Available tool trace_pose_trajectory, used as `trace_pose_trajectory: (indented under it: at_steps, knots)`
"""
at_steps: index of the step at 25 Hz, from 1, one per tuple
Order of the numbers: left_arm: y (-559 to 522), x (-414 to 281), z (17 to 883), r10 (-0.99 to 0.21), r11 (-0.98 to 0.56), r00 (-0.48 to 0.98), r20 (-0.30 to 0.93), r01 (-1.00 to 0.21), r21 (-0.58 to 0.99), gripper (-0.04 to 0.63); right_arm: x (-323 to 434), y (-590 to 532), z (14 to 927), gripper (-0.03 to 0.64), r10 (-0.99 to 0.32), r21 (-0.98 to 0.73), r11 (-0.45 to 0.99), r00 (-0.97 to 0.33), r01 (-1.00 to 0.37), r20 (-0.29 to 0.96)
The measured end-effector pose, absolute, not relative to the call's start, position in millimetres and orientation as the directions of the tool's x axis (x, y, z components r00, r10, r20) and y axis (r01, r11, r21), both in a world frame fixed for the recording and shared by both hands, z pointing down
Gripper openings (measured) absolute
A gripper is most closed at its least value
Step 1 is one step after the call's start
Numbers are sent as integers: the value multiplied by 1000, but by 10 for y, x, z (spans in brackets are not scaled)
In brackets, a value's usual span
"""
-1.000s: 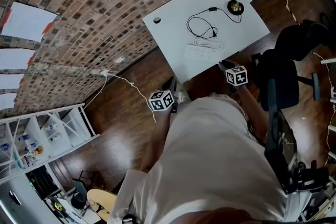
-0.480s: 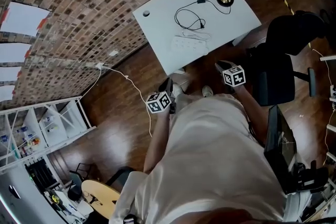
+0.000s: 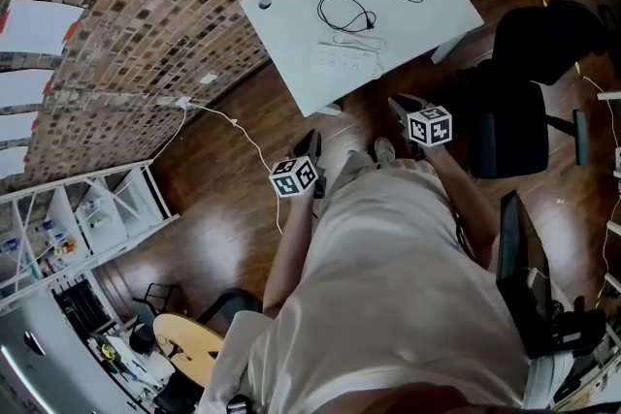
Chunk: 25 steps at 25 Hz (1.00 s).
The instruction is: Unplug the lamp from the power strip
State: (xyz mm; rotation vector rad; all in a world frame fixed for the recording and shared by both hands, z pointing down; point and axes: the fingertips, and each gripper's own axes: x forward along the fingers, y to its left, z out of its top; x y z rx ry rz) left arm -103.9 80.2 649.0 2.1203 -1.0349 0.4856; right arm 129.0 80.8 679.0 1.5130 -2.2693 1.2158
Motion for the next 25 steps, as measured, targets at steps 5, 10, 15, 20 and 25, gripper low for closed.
trace_pose_trajectory:
  at_steps: [5, 10, 15, 20, 25]
  knots:
    - [861, -1088, 6461, -520, -435, 616, 591, -787, 438, 2, 860, 787, 6693, 52, -669, -523, 261, -543, -811, 508]
    - [1010, -1185, 6515, -503, -445, 644, 576, -765, 466, 2, 642, 897, 6694, 52, -656, -564, 221, -549, -796, 518]
    - [1044, -1496, 6376, -490, -474, 673, 554, -740, 478, 2, 319, 935, 6662, 51, -648, -526, 203, -516, -826, 560]
    - [1065, -2147, 6252, -511, -457, 672, 537, -741, 492, 2, -287, 1077, 6632, 49, -622, -484, 221, -504, -847, 599]
    - [1130, -2698, 6316, -501, -465, 674, 543, -739, 488, 2, -777, 1220, 6621, 49, -619, -436, 247, -487, -865, 616]
